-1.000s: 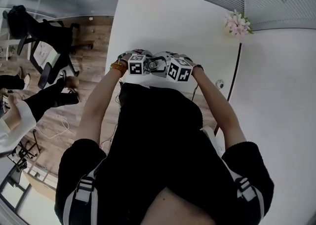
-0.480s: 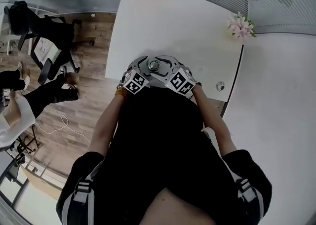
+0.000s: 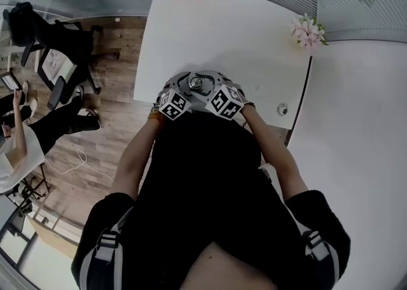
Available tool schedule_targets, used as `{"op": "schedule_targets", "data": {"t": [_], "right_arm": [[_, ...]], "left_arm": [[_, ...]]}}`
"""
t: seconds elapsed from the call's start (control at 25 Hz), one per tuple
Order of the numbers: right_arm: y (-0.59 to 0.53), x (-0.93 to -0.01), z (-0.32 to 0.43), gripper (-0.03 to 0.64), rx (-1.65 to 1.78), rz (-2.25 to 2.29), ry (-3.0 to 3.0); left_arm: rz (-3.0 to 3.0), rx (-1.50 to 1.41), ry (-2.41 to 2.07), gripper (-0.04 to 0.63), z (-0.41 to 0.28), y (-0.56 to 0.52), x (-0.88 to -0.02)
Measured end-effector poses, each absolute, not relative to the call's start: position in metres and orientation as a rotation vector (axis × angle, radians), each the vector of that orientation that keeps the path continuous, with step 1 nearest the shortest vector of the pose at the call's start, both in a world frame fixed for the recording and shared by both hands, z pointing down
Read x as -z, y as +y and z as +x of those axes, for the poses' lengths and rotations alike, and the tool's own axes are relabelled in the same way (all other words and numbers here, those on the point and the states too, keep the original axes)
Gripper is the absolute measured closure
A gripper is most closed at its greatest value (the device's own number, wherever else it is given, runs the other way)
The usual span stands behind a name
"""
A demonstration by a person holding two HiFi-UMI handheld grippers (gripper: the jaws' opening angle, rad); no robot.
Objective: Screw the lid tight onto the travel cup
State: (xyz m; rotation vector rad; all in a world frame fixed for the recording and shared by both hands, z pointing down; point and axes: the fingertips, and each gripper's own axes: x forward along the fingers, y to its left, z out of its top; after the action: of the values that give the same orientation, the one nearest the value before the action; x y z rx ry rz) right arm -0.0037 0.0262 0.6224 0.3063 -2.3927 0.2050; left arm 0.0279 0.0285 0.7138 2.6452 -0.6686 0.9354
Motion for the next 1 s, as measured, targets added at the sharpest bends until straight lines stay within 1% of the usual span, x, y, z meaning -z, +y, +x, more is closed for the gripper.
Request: {"op": "schedule_targets", "data": {"t": [0.12, 0.36, 0.48, 0.6, 0.64, 0.68, 0.8, 0.92, 1.0], "right_arm": [[0.027, -0.624, -0.005, 0.371, -0.121, 0.159, -2.378], [0.026, -0.624, -0.012, 0.371, 0.023, -0.155, -2.314], [0.024, -0.624, -0.013, 0.371, 0.041, -0.199, -2.302], [0.022, -0.622, -0.010, 0.365, 0.005, -0.107, -2.343], [0.020, -0.620, -0.008, 0.336, -0.036, -0.033, -2.375], [0.018, -0.617, -0.006, 0.322, -0.091, 0.055, -2.413], [0.013, -0.609, 0.002, 0.322, -0.253, 0.322, -2.482], [0.017, -0.609, 0.003, 0.325, -0.309, 0.469, -2.484], [0.019, -0.611, 0.002, 0.328, -0.318, 0.516, -2.471]], "left_arm": [[2.710, -1.063, -0.408, 0.236, 0.028, 0.028, -0.717], [2.779, -1.412, 0.364, 0.236, 0.021, 0.027, -0.718], [2.778, -1.461, 0.529, 0.235, 0.018, 0.025, -0.720], [2.784, -1.374, 0.393, 0.235, 0.022, 0.026, -0.716], [2.782, -1.333, 0.299, 0.233, 0.023, 0.027, -0.715], [2.780, -1.288, 0.187, 0.232, 0.024, 0.027, -0.715], [2.742, -1.120, -0.203, 0.232, 0.024, 0.024, -0.712], [2.643, -0.957, -0.541, 0.232, 0.020, 0.022, -0.708], [2.593, -0.913, -0.688, 0.235, 0.021, 0.021, -0.709]]}}
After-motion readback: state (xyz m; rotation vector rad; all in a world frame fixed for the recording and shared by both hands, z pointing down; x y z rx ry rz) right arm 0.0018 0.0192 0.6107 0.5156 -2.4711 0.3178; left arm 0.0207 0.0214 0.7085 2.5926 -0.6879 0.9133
